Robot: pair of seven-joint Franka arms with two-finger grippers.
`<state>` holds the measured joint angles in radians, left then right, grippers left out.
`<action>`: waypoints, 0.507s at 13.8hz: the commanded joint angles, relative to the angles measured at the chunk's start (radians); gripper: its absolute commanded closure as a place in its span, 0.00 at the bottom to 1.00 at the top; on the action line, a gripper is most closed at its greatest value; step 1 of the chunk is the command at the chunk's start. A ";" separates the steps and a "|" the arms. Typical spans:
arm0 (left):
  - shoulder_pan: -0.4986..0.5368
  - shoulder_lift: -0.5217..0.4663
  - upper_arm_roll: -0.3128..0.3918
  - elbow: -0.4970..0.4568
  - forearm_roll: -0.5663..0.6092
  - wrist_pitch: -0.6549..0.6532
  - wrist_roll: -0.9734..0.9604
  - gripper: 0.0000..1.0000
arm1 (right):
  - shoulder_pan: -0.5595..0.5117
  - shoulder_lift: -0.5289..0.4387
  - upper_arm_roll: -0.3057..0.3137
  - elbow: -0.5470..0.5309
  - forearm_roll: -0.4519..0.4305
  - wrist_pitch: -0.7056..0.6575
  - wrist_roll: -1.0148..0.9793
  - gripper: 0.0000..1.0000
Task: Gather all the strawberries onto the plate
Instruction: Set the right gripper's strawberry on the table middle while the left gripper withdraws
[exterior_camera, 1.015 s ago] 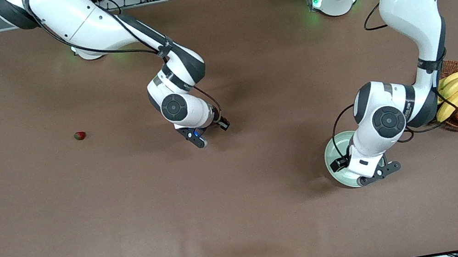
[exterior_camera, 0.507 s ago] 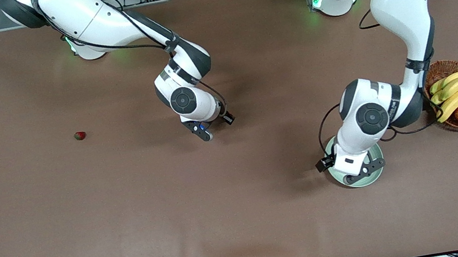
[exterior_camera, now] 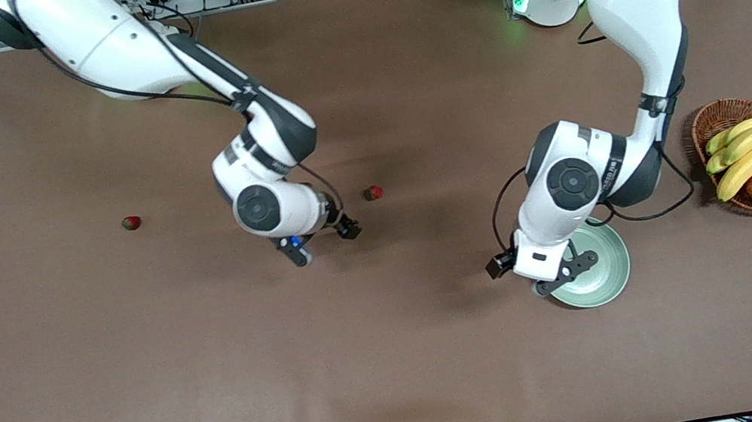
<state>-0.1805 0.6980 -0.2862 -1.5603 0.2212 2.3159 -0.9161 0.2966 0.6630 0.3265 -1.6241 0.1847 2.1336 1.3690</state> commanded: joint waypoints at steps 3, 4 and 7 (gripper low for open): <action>-0.132 -0.022 0.002 -0.014 0.012 -0.004 -0.151 0.00 | -0.169 -0.069 0.009 0.006 0.006 -0.153 -0.204 0.00; -0.166 -0.014 0.002 -0.004 0.012 -0.003 -0.183 0.00 | -0.215 -0.082 0.009 0.006 -0.002 -0.190 -0.278 0.00; -0.264 0.008 0.002 0.014 0.007 -0.001 -0.254 0.00 | -0.302 -0.112 0.009 0.004 -0.092 -0.282 -0.407 0.00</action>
<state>-0.3934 0.6983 -0.2937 -1.5589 0.2212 2.3160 -1.1190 0.0462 0.5867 0.3196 -1.6056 0.1490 1.9036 1.0262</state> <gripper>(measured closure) 0.000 0.000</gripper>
